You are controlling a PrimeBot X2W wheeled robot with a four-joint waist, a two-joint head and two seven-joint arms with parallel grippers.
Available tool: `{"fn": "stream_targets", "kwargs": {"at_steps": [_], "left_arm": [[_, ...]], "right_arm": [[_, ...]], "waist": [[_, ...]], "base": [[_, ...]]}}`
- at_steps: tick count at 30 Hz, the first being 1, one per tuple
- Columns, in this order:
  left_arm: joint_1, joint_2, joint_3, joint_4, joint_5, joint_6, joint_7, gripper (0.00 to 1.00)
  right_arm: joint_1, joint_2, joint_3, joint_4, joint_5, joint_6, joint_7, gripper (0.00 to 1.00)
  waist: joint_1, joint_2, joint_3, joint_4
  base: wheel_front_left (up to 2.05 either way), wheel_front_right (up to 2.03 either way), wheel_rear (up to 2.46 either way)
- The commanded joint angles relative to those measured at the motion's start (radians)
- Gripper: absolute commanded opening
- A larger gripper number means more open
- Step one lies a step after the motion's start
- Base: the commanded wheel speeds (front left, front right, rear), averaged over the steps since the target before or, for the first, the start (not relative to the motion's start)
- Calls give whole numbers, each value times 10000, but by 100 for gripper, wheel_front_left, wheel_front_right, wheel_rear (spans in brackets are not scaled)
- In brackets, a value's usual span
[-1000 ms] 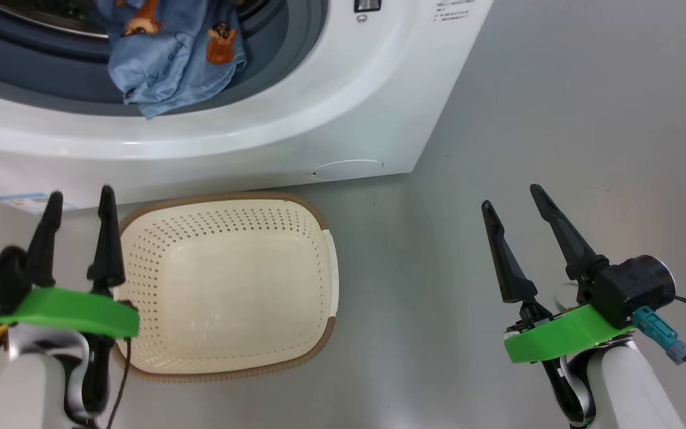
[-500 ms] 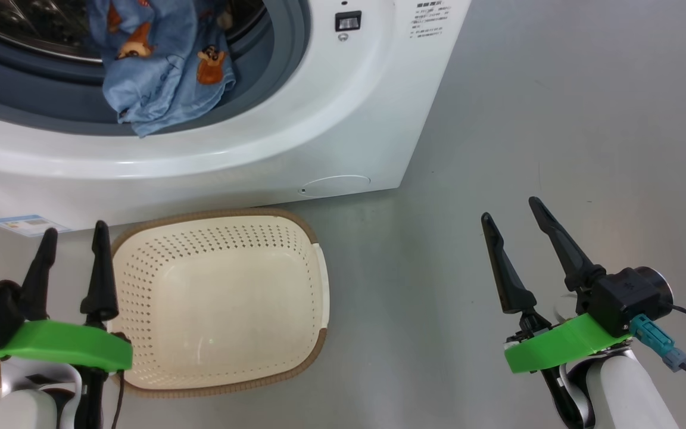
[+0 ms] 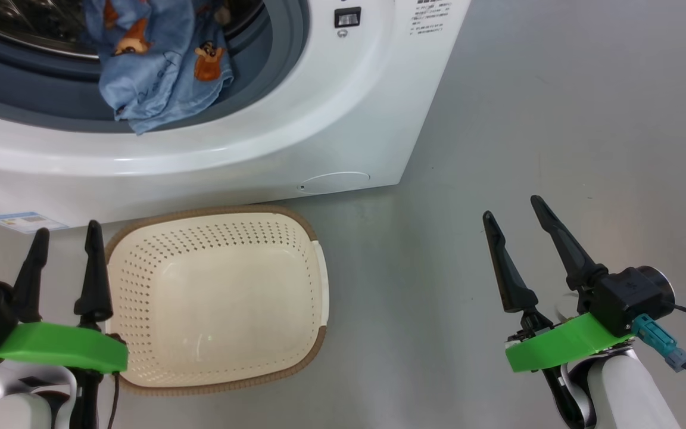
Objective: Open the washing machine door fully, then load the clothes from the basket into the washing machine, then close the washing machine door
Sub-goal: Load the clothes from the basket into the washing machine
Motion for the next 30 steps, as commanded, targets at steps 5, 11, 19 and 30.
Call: {"fn": "stream_targets", "kwargs": {"at_steps": [5, 11, 19, 30], "left_arm": [[79, 350, 282, -359, -73, 60, 85, 100], [-11, 444, 264, -317, -100, 55, 96, 100], [-267, 602, 204, -308, -98, 62, 208, 100], [-1834, 856, -343, 280, 218, -38, 605, 100]], "right_arm": [[219, 68, 276, -294, 63, 16, -48, 100], [189, 68, 303, -303, 116, 16, -48, 100], [108, 68, 347, -324, 180, 16, -48, 100], [-118, 68, 552, -349, 442, 16, -48, 100]], "waist": [[0, 0, 72, -17], [0, 0, 157, -87], [0, 0, 311, -215], [0, 0, 697, -698]], "base": [[0, 0, 0], [0, 0, 0], [0, 0, 0], [0, 0, 0]]}}
